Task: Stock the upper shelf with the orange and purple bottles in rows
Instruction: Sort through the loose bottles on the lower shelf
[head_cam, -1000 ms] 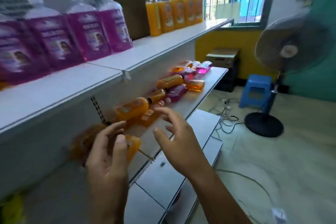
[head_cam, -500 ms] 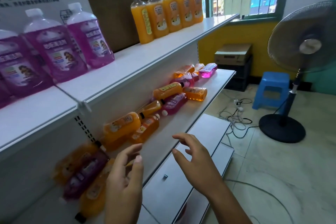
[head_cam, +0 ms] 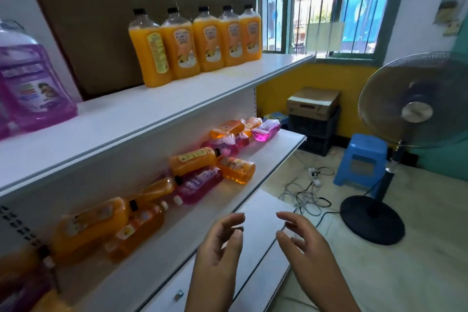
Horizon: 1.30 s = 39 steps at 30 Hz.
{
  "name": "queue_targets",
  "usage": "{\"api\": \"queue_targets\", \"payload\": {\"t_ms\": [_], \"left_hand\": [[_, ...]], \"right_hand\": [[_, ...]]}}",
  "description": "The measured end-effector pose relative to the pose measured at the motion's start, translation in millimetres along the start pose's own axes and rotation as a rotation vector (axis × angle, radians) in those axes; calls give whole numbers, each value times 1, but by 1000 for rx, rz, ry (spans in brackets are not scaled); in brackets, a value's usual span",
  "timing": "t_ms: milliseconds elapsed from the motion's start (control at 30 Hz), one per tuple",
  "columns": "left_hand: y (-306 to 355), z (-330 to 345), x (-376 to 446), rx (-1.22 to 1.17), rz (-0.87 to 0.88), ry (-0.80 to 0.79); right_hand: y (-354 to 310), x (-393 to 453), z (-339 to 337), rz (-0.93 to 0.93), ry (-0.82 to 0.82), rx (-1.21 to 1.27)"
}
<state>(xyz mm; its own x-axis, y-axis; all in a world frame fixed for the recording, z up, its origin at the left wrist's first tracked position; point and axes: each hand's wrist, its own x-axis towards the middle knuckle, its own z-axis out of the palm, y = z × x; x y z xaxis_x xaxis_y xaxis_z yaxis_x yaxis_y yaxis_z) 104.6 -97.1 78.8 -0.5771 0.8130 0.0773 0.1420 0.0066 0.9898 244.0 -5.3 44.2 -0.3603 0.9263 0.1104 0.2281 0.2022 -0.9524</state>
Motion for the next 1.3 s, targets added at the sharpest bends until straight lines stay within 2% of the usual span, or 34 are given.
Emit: {"api": "queue_targets", "payload": {"t_ms": [300, 367, 533, 733, 900, 1000, 1133, 1300], "left_hand": [[-42, 17, 93, -8, -90, 52], [-49, 14, 125, 4, -107, 80], [-45, 16, 202, 58, -121, 28], [-50, 30, 262, 90, -80, 37], [-81, 51, 278, 311, -285, -111], [-95, 53, 283, 337, -356, -4], [-100, 58, 287, 347, -388, 59], [-106, 84, 291, 353, -473, -3]], "right_hand": [[39, 72, -18, 80, -8, -104], [38, 100, -15, 48, -21, -149], [20, 179, -1, -101, -69, -291], [25, 235, 6, -150, -94, -333], [43, 270, 11, -104, -142, -384], [57, 296, 16, -108, -210, -419], [78, 326, 23, -78, -337, -405], [89, 354, 60, 25, -579, -336]]}}
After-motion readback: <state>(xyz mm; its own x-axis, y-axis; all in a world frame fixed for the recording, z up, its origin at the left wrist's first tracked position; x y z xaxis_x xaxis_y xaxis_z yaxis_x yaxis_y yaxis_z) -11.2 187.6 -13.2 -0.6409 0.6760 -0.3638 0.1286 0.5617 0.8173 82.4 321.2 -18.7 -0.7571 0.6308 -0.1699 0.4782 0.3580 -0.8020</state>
